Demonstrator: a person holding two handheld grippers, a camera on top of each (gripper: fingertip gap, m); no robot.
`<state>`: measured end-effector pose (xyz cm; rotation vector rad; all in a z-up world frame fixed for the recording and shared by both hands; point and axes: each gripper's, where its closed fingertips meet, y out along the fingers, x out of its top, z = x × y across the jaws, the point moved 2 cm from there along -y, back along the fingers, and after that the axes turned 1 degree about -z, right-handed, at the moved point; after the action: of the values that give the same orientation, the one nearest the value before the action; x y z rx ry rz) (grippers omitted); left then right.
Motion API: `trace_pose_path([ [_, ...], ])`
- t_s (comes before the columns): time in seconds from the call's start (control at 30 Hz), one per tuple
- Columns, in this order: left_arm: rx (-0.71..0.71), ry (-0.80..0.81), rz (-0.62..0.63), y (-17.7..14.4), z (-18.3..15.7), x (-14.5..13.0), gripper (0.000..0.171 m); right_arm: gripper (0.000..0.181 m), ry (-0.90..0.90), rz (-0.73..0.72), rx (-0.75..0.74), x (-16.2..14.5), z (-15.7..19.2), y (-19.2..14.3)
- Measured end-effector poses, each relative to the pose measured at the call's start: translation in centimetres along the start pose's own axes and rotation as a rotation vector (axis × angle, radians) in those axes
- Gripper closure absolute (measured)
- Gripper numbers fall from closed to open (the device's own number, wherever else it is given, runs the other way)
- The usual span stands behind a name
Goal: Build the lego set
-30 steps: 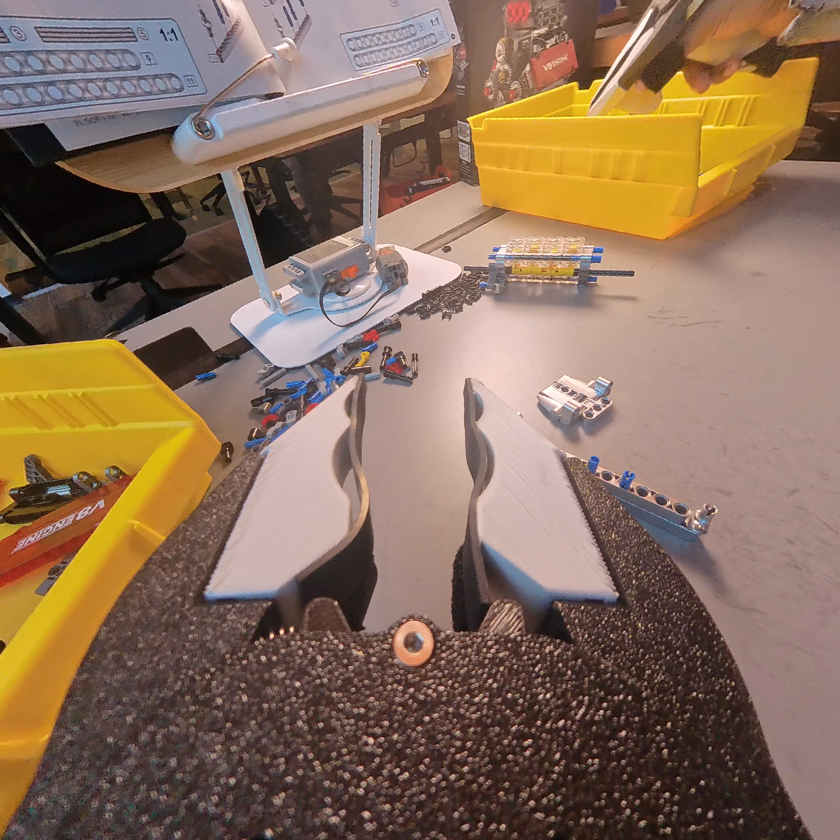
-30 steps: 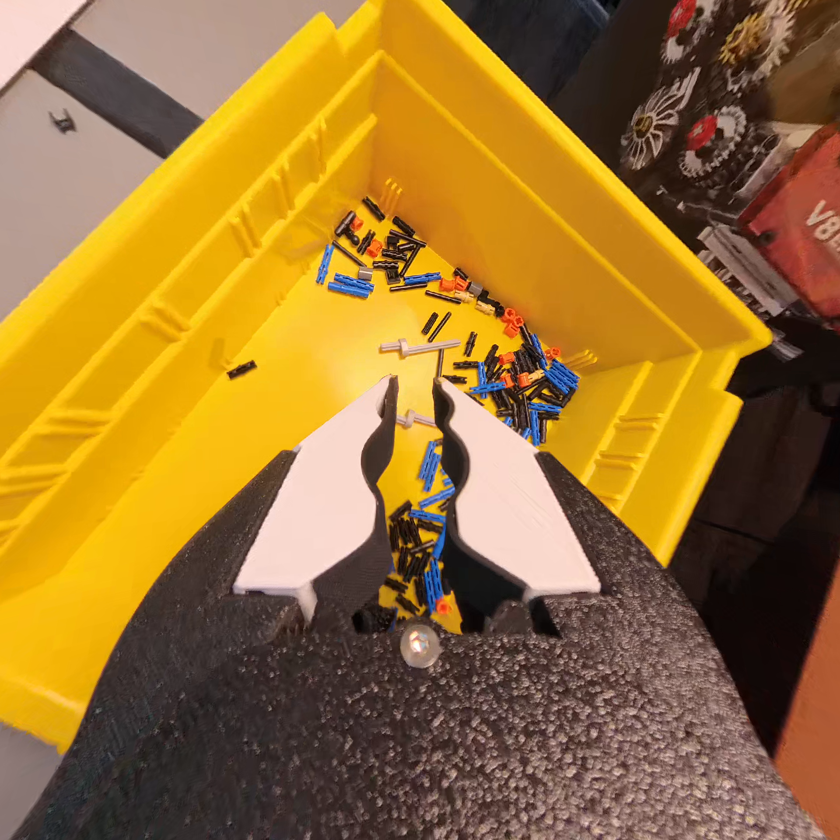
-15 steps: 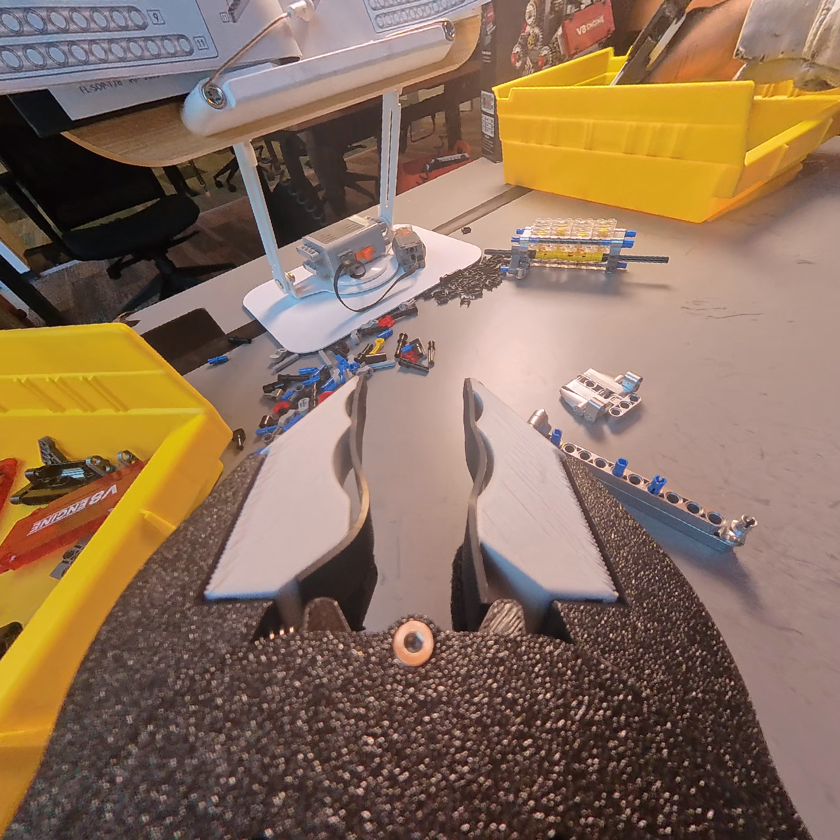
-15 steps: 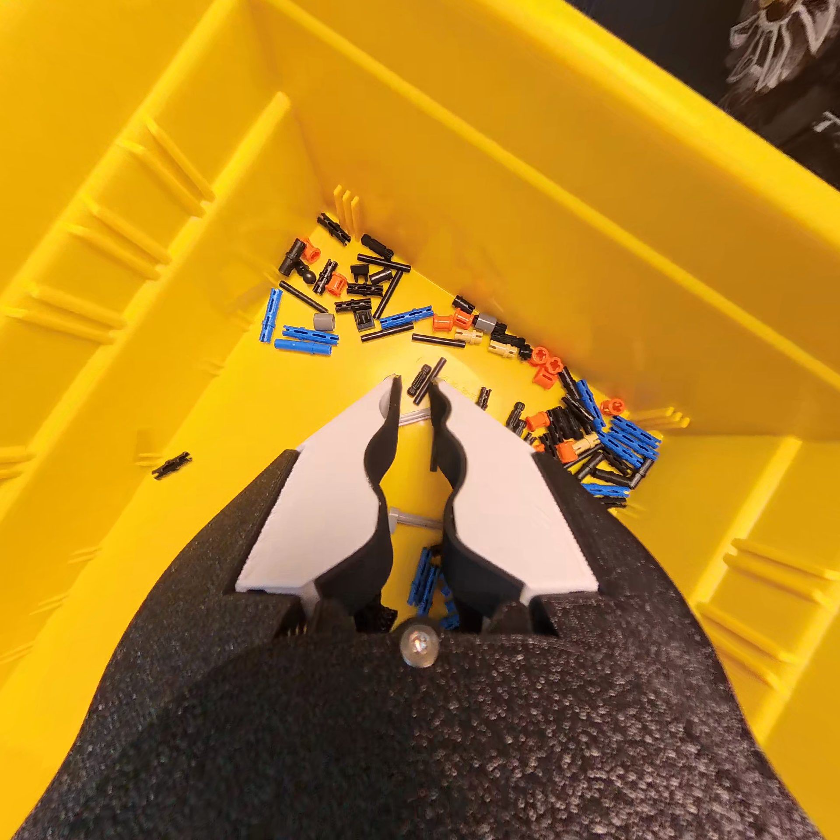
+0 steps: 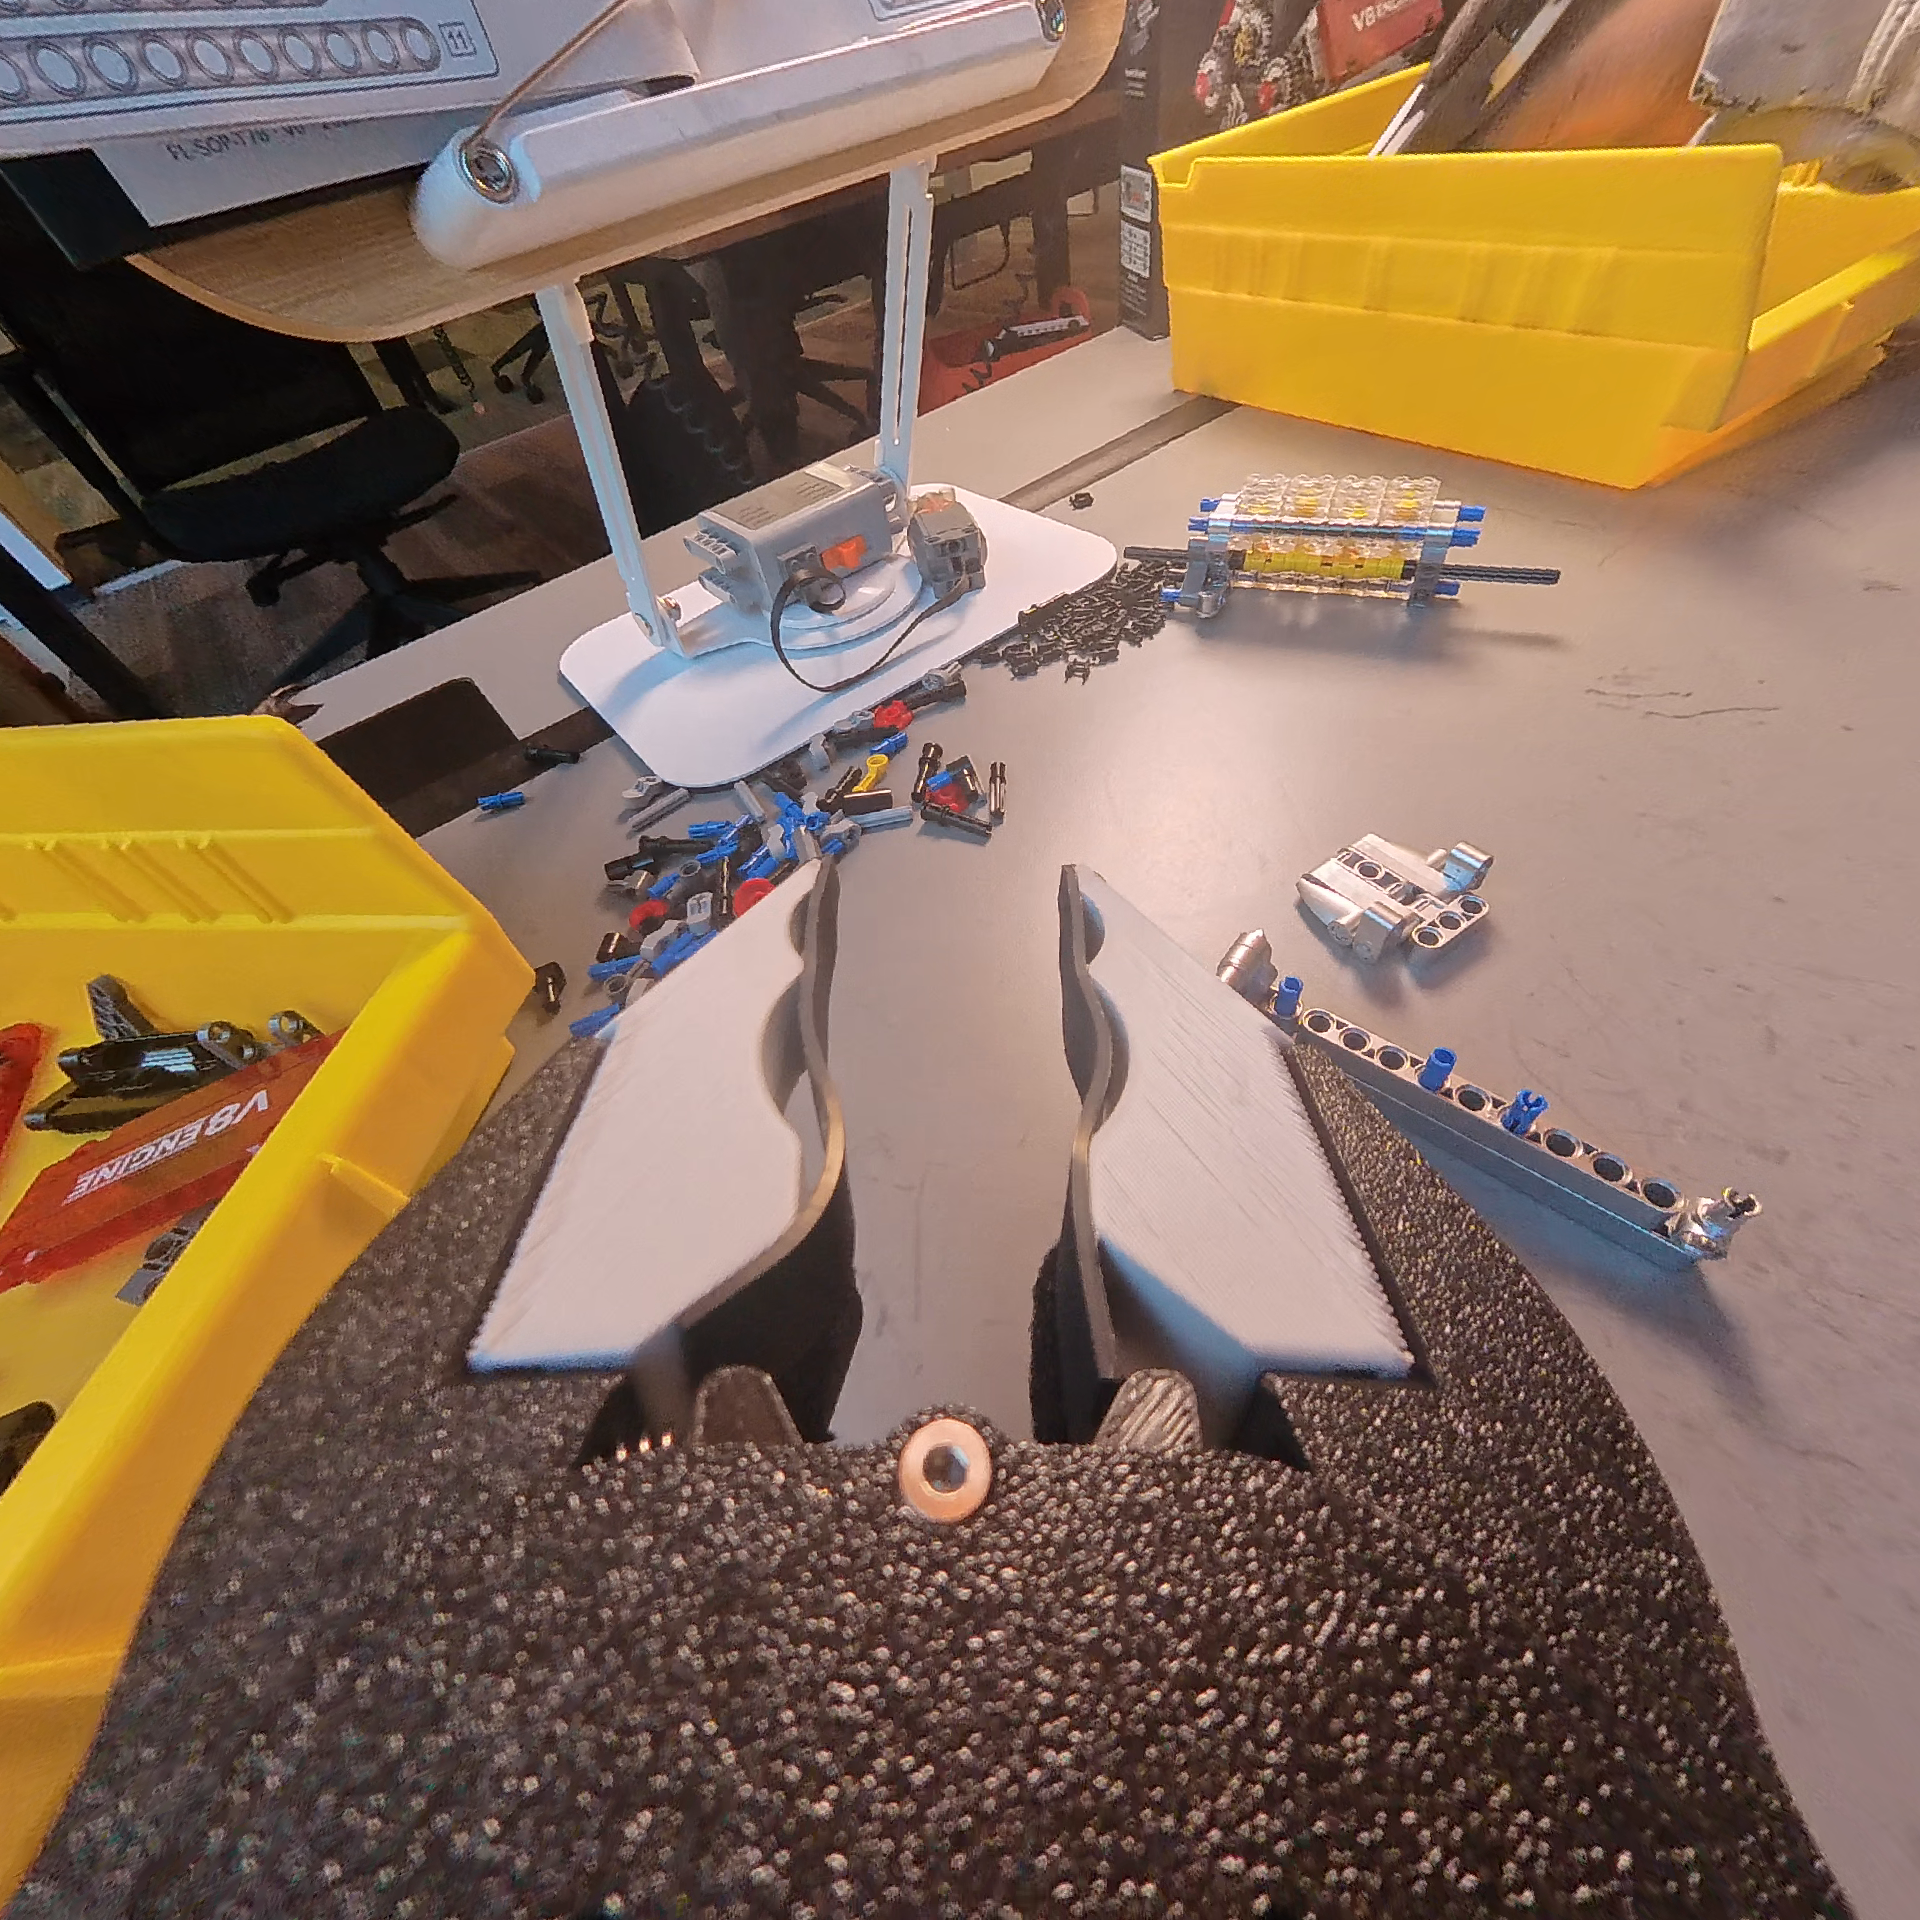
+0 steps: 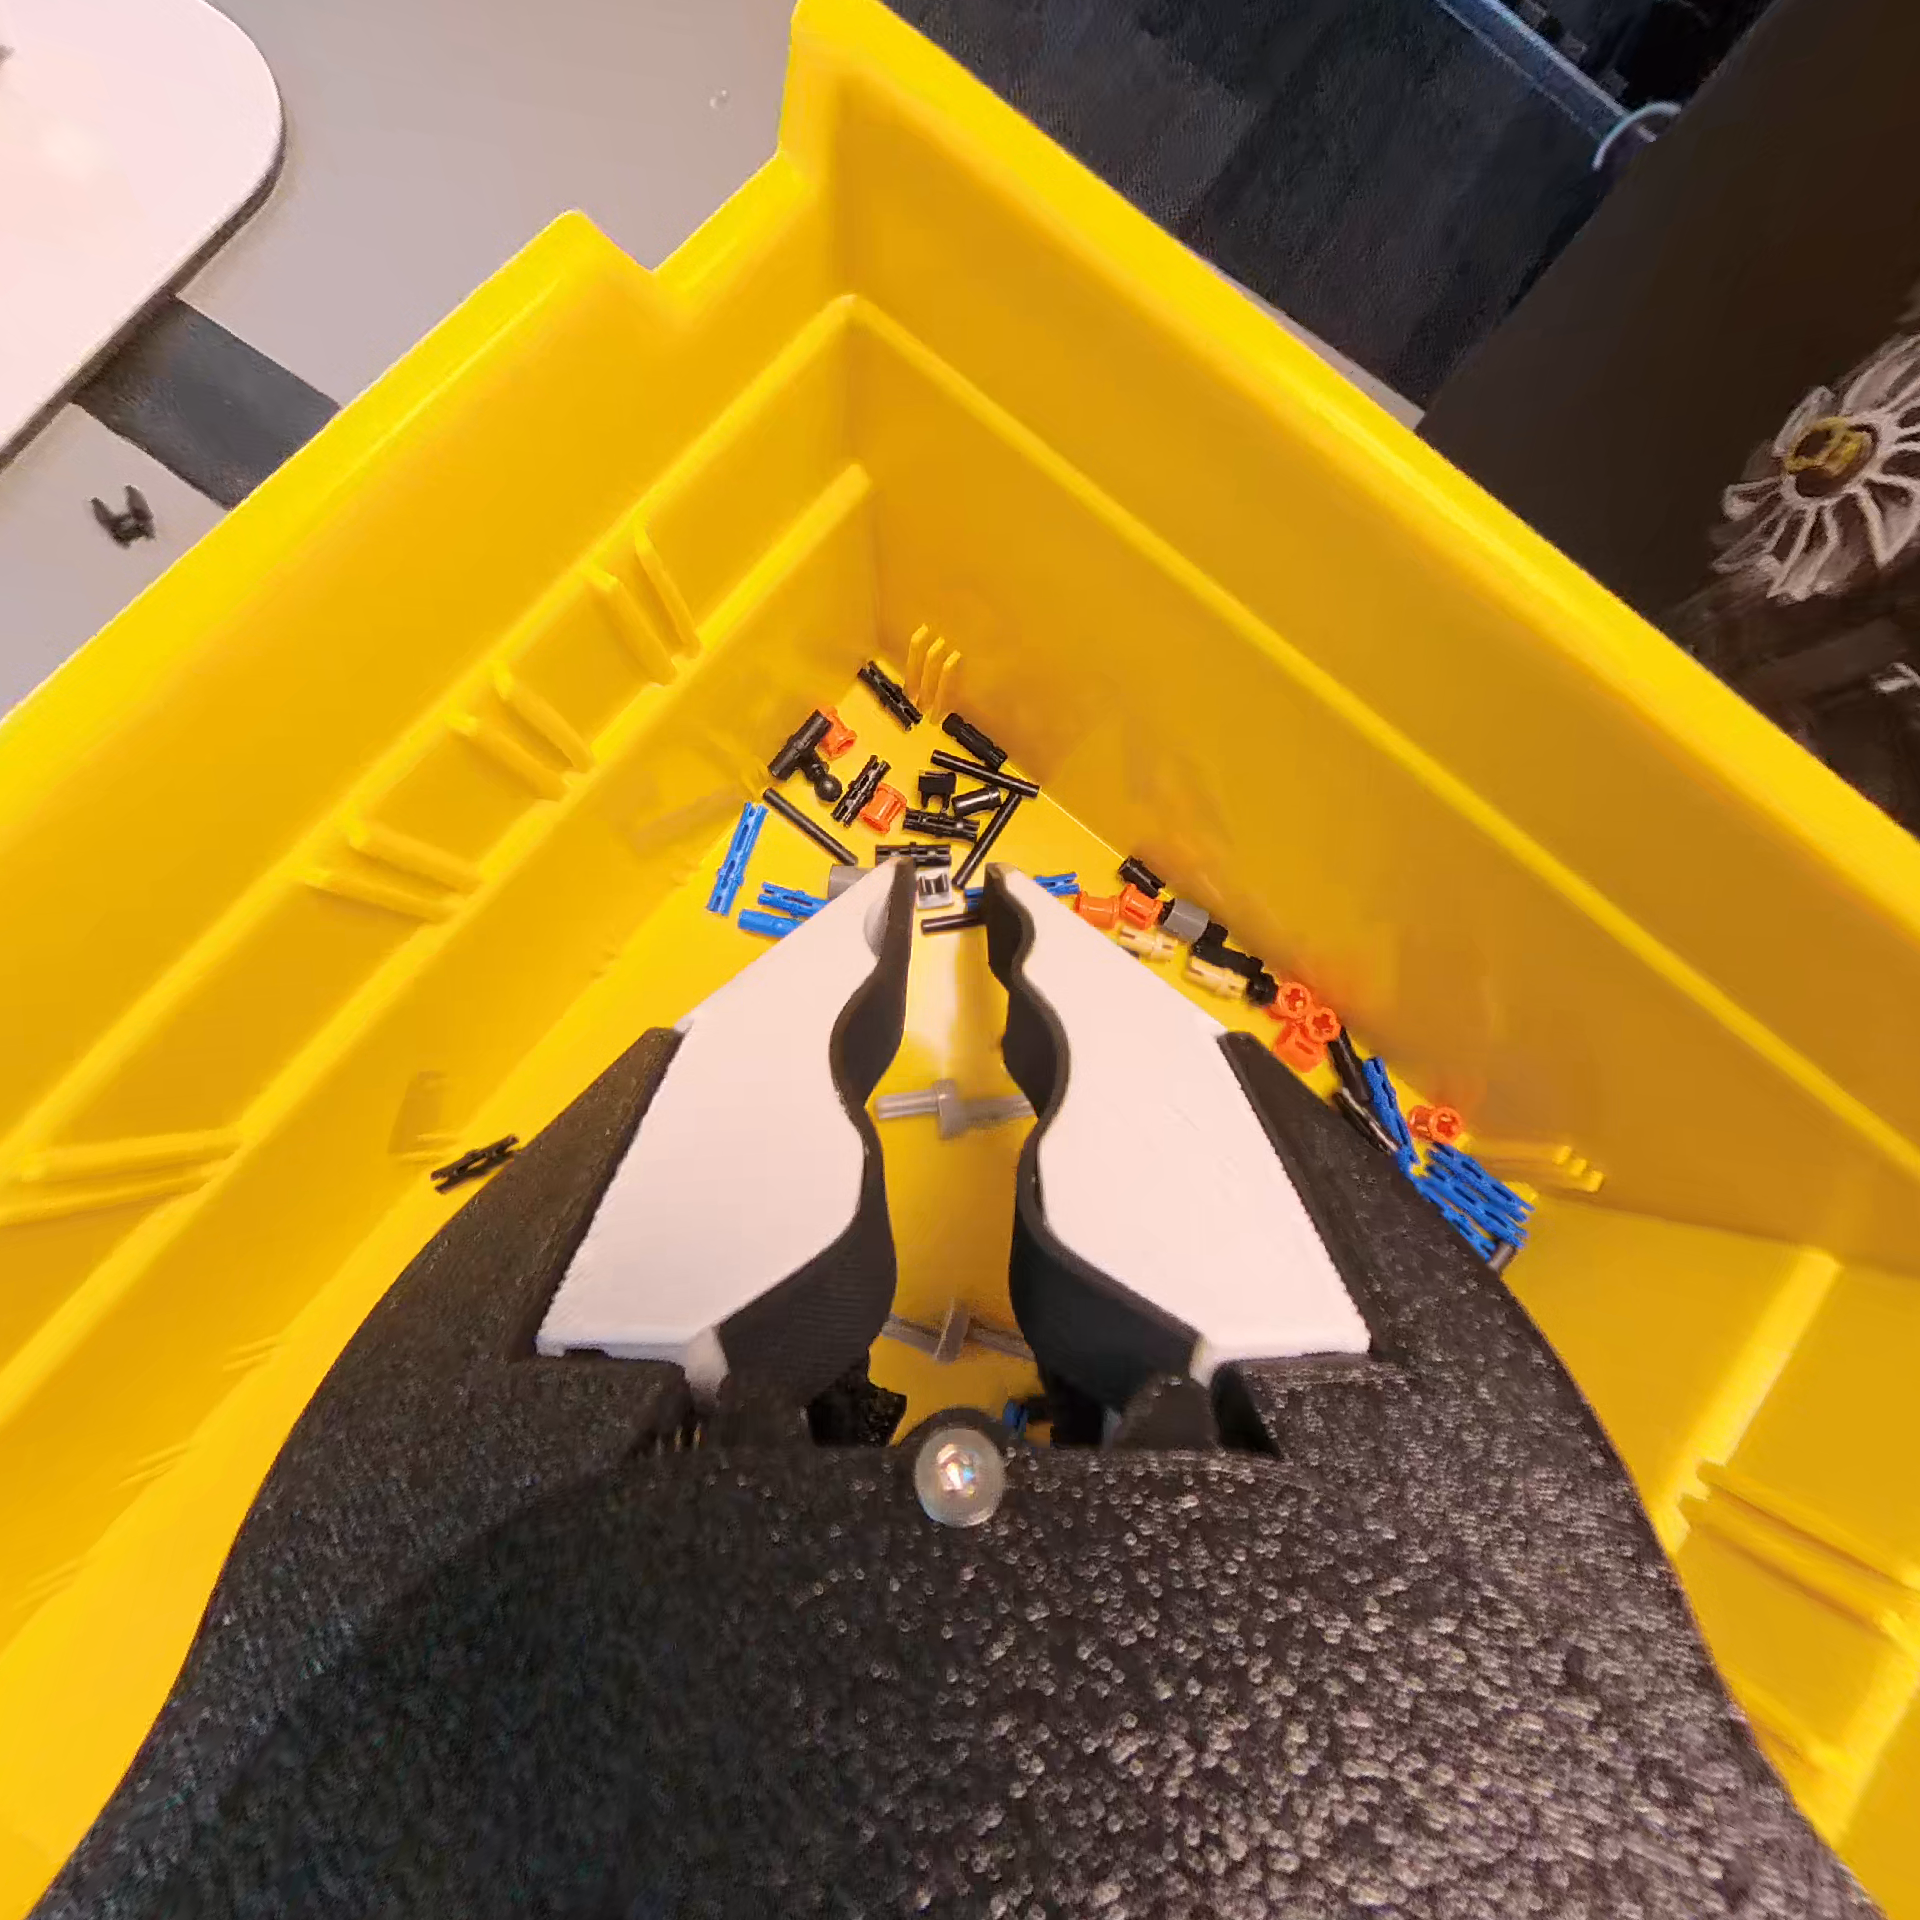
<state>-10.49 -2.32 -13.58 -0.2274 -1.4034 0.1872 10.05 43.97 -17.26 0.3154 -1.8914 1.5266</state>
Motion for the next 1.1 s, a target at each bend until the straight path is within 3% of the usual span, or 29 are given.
trace_pose_path([
  [0.27, 0.016, -0.005, 0.011, 0.1, 0.2, -0.1, 0.131, 0.174, -0.011, 0.003, 0.013, 0.6, -0.4, 1.9],
  [0.53, 0.015, -0.008, 0.025, 0.3, 0.3, -0.3, 0.130, 0.177, -0.022, 0.088, 0.118, -0.6, 0.5, 1.2],
  [0.8, 0.002, -0.009, 0.026, 0.3, 0.2, -0.3, 0.131, 0.174, -0.020, 0.043, 0.127, -0.5, -0.3, 0.2],
  [1.1, -0.006, -0.009, 0.031, 0.3, 0.1, -0.4, 0.131, 0.169, 0.050, 0.034, 0.104, 0.2, 0.0, 1.6],
])
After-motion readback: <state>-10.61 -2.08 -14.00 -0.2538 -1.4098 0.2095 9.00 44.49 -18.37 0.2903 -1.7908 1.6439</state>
